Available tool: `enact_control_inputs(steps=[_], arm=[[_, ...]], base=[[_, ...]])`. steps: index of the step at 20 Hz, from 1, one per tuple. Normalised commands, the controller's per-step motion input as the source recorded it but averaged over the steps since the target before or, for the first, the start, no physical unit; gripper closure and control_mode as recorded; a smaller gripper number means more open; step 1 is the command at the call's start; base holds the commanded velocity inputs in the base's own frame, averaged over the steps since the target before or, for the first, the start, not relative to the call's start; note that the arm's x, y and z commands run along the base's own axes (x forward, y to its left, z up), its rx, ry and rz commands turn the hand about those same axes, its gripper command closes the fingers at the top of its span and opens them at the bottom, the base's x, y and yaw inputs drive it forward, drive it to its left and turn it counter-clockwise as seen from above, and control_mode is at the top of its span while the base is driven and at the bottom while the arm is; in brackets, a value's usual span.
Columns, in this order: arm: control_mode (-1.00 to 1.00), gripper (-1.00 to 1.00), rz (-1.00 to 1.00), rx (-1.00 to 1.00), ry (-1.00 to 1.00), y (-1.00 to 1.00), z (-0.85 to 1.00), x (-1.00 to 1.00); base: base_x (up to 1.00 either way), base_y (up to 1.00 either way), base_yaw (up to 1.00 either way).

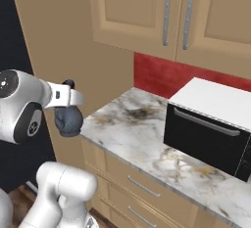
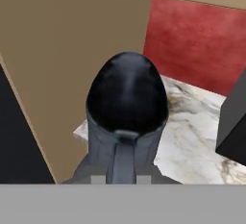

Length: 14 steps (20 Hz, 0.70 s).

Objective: Move the fish and carrot from the second highest shelf to the top shelf to make space. Then, place the pitcher from the counter on the cleared second highest shelf.

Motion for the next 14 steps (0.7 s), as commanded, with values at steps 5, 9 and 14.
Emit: enact_control_inputs(steps=[5, 9, 14], arm=[[-1.0, 1.0, 0.0, 0.0, -0.03, -0.16, 0.0, 0.0], [-1.0, 1.0, 0.0, 0.0, 0.0, 0.0, 0.0, 0.0], [1.0, 1.0, 0.0, 0.0, 0.0, 0.0, 0.0, 0.0]], base=[[0.0, 0.0, 0.0], [0.0, 0.0, 0.0], [-0.24, 0.0, 0.05]])
